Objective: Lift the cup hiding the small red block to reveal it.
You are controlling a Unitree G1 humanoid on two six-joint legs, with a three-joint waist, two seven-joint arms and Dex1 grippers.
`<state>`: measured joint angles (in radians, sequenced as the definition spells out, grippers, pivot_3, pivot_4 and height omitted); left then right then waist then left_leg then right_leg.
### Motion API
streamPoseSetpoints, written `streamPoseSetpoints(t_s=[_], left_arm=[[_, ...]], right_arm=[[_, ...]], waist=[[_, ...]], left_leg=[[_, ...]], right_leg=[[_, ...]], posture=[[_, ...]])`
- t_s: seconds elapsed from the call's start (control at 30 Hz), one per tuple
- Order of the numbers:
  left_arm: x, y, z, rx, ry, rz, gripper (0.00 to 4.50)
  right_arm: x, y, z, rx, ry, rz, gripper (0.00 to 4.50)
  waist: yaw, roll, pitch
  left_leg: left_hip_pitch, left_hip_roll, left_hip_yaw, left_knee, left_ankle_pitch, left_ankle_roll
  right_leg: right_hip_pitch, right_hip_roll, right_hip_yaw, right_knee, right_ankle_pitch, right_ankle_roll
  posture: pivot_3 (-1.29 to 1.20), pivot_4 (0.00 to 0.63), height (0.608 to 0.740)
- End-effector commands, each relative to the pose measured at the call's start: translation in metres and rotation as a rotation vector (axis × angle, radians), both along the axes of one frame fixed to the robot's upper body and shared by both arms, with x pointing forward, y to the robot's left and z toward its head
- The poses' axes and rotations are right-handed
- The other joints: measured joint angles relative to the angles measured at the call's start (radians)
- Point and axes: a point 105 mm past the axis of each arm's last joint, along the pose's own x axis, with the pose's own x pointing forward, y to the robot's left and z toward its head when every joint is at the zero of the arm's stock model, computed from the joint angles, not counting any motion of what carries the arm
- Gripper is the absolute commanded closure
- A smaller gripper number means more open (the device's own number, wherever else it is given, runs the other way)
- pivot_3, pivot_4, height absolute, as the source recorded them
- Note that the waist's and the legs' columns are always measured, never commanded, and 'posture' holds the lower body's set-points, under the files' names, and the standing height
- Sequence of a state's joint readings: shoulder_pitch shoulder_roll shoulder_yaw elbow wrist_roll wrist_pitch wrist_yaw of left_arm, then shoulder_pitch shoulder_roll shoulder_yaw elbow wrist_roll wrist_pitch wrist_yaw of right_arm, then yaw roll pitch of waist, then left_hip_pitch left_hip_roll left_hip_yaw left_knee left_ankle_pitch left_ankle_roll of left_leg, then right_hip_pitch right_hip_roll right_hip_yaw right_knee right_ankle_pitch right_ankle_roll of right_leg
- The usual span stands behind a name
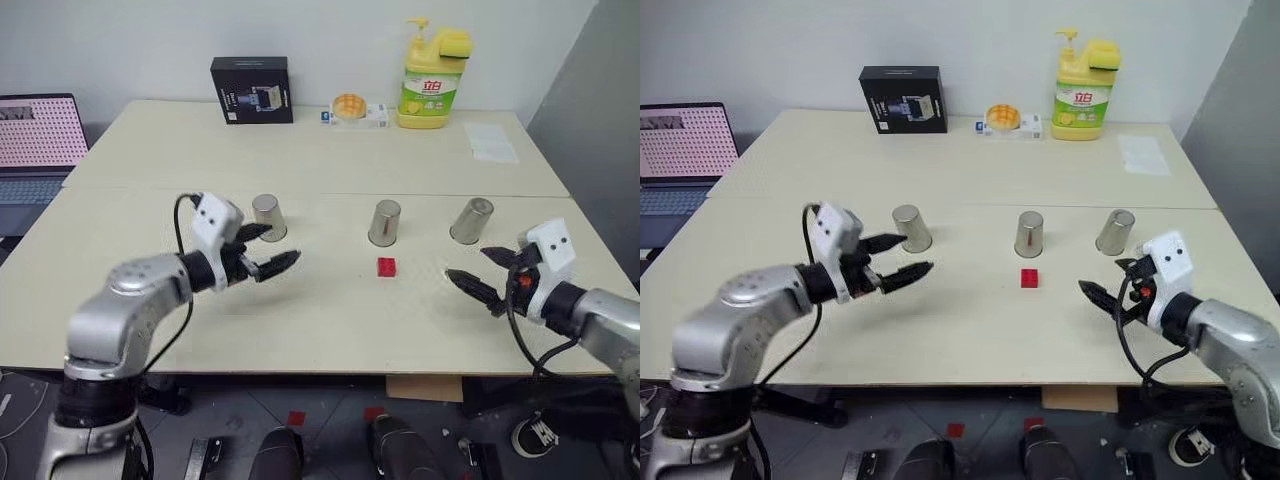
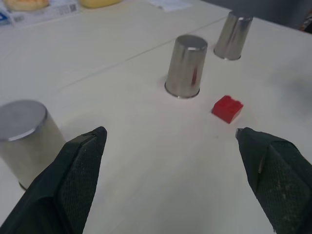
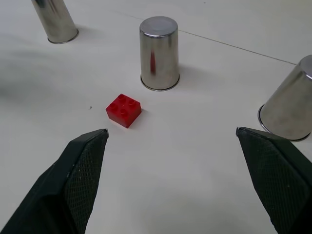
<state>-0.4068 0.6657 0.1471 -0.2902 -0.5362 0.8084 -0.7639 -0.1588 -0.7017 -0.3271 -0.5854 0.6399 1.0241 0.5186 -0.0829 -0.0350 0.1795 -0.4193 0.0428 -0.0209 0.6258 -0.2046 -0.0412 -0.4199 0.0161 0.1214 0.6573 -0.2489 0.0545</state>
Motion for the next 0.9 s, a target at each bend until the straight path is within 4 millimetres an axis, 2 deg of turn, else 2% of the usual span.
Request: streamPoseSetpoints(t_s=[0.03,0.2,0.43,0.77,0.9], left_arm=[[0.001,-0.001,0.001,0.018,-0.011,-0.013,0.00],[0.000,-0.011,-0.001,0.008,0.000,-0.037,0.00],[-0.001,-0.013,-0.003,0.004,0.004,-0.036,0.00],[-0.009,-0.016,-0.005,-0.005,0.003,-0.016,0.00],[-0.008,-0.008,-0.006,0.001,0.011,0.003,0.00]], right_arm=[[0.002,-0.010,0.012,-0.007,-0.042,-0.031,0.03],[0.002,-0.014,0.010,-0.009,-0.041,-0.049,0.03],[0.009,-0.017,0.014,0.020,-0.069,-0.094,0.03],[0.017,-0.007,0.007,0.033,-0.054,-0.088,0.03],[0.017,0.002,0.003,0.036,-0.046,-0.076,0.03]], waist=[[0.000,0.000,0.000],[0.001,0.000,0.000],[0.001,0.000,0.000],[0.002,0.000,0.000],[0.001,0.000,0.000]], left_leg=[[0.000,0.000,0.000,0.000,0.000,0.000],[-0.001,0.000,0.000,0.000,0.000,0.000],[-0.001,0.000,0.000,0.001,0.000,0.000],[-0.001,0.000,-0.001,0.001,0.000,0.000],[-0.001,0.000,0.000,0.001,0.000,0.000]], right_leg=[[0.000,0.000,0.000,0.000,0.000,0.000],[-0.001,0.000,0.000,0.000,0.000,0.000],[0.000,0.000,0.000,0.001,0.000,0.000],[0.000,0.000,0.000,0.001,0.000,0.001],[0.000,0.000,0.000,0.001,0.000,0.001]], posture=[[0.00,0.150,0.740],[0.00,0.150,0.740],[0.00,0.150,0.740],[0.00,0.150,0.740],[0.00,0.150,0.740]])
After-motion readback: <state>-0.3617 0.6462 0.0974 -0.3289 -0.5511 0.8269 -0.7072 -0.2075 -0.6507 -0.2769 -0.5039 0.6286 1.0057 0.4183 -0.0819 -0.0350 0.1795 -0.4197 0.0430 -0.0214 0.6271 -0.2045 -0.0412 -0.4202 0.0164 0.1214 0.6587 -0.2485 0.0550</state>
